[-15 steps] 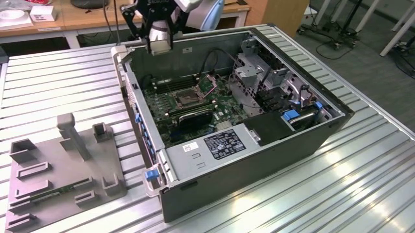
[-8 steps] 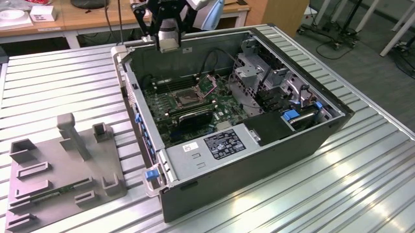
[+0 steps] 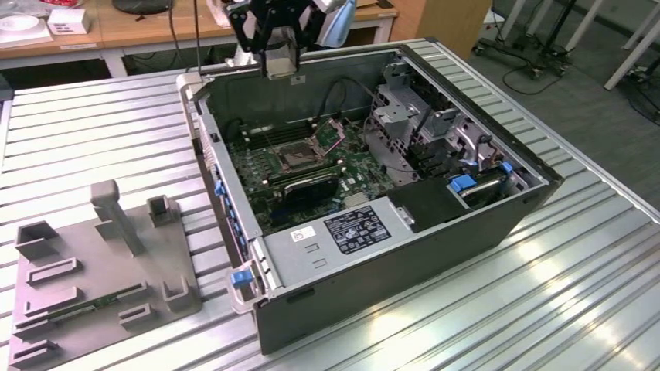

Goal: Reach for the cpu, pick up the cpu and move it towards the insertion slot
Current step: 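Pick up the cpu and move it towards the insertion slot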

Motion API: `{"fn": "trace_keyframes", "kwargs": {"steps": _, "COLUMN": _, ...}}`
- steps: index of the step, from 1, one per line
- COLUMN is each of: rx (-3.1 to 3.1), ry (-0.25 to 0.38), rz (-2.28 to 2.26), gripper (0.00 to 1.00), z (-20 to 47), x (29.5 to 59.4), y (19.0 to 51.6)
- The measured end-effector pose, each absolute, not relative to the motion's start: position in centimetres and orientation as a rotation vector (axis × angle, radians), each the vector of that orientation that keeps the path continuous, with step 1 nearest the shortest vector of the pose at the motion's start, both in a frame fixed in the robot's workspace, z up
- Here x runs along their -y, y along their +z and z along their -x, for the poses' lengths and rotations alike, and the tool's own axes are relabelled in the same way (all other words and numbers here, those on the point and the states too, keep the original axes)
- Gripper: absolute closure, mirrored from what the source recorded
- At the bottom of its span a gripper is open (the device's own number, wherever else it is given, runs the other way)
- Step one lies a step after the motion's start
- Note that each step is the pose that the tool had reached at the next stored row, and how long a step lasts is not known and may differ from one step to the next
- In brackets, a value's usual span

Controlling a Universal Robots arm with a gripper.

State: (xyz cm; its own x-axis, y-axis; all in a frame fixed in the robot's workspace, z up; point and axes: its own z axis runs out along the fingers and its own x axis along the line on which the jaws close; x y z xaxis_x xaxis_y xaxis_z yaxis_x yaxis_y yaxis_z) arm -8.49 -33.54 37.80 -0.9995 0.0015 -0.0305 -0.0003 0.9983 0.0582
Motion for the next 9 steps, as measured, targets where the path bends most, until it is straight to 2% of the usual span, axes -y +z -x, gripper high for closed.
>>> {"fn": "trace_keyframes", "kwargs": {"steps": 9, "rx": -3.108, "ry": 0.090, "rz": -0.049, "gripper": 0.45, "z": 7.40, "x": 33.07, "y": 37.65}}
